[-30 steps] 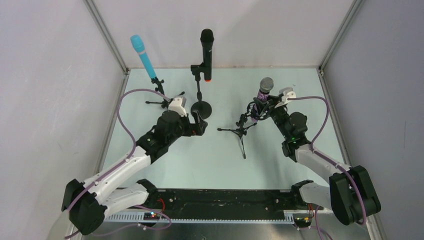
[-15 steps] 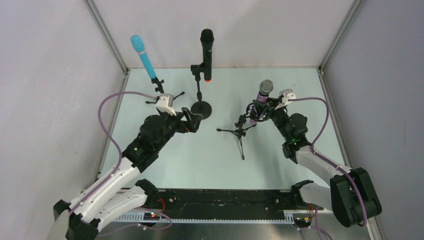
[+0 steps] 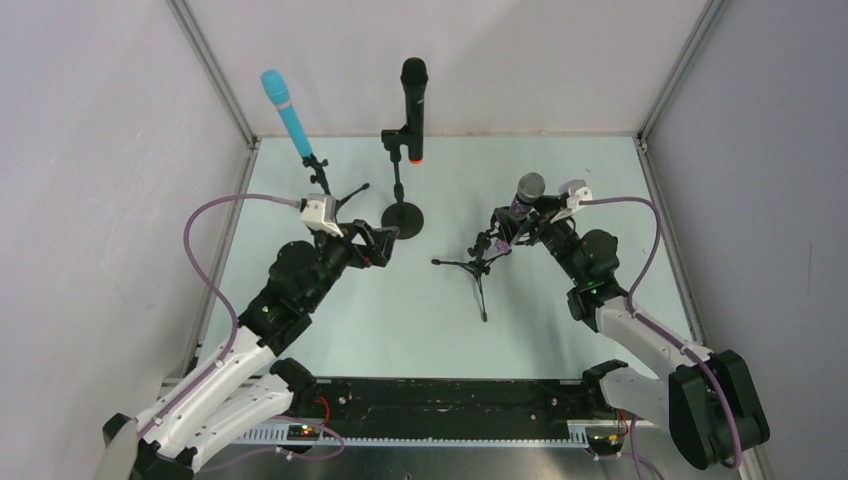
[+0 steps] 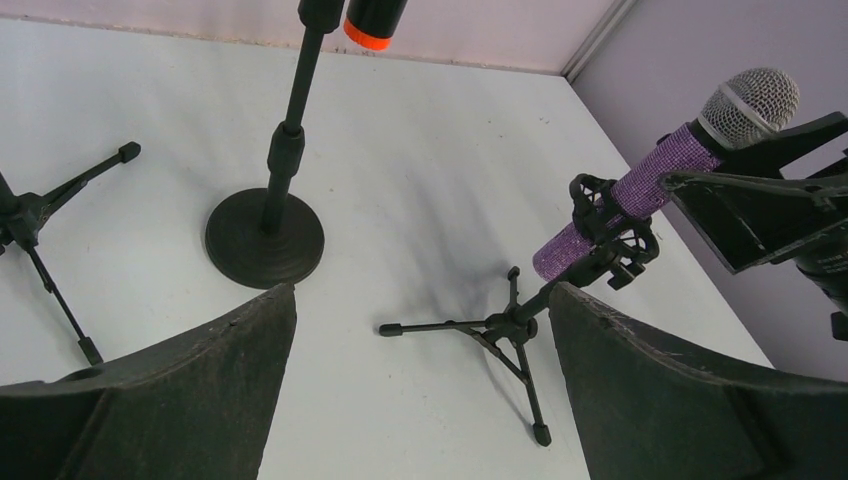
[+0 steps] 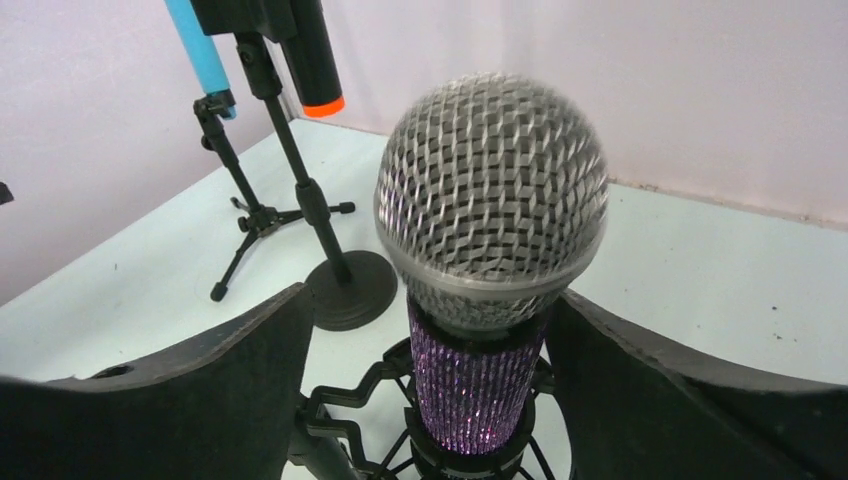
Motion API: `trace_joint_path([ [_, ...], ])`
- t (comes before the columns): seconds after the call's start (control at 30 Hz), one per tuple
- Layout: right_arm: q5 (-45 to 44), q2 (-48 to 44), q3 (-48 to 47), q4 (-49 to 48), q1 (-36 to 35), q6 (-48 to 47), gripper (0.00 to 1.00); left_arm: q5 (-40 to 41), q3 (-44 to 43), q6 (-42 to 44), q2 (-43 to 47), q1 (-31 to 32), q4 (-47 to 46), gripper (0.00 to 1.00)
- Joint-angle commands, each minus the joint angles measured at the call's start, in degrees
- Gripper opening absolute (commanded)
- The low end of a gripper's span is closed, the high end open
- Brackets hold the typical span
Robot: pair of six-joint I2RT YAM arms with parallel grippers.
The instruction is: Attach the microphones to the stand
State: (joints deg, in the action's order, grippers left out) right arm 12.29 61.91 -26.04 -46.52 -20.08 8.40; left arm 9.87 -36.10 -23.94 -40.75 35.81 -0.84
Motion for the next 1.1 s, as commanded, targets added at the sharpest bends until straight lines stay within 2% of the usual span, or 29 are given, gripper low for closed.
trace_joint_path([
  [0.0,0.54,-3.5,0.11,0.29,-0.16,1.21,0.9,0.3,0.15,0.17,-0.3,-0.25,-2.1,1.0],
  [0.03,0.41,-4.42,0.11,0.82,-0.14,1.43,0.96,0.27,0.15,0.14,-0.45,-0.31,-2.13,1.0],
  [0.1,0.37,-5.69,0.11,1.42,-0.14,1.71,0.99,0.26,0.15,0.13,-0.65,-0.26,-2.18,1.0],
  [0.37,-0.92,-9.26,0.11,3.68,-0.14,2.08,0.99,0.22,-0.02,-0.27,-1.96,-0.28,-2.64,1.0],
  [0.53,-4.93,-12.35,0.11,3.81,0.02,4.82,0.99,1.6,0.13,-0.61,-2.74,-0.33,-2.76,1.0],
  [0.87,-8.24,-17.0,-0.16,-3.07,0.45,3.96,1.0,3.74,0.71,-1.67,-6.32,-0.25,-2.63,1.0],
  [1.07,-17.21,-19.8,-2.35,-0.11,0.42,3.16,0.99,5.53,1.41,-1.92,-6.84,-0.24,-2.67,1.0],
])
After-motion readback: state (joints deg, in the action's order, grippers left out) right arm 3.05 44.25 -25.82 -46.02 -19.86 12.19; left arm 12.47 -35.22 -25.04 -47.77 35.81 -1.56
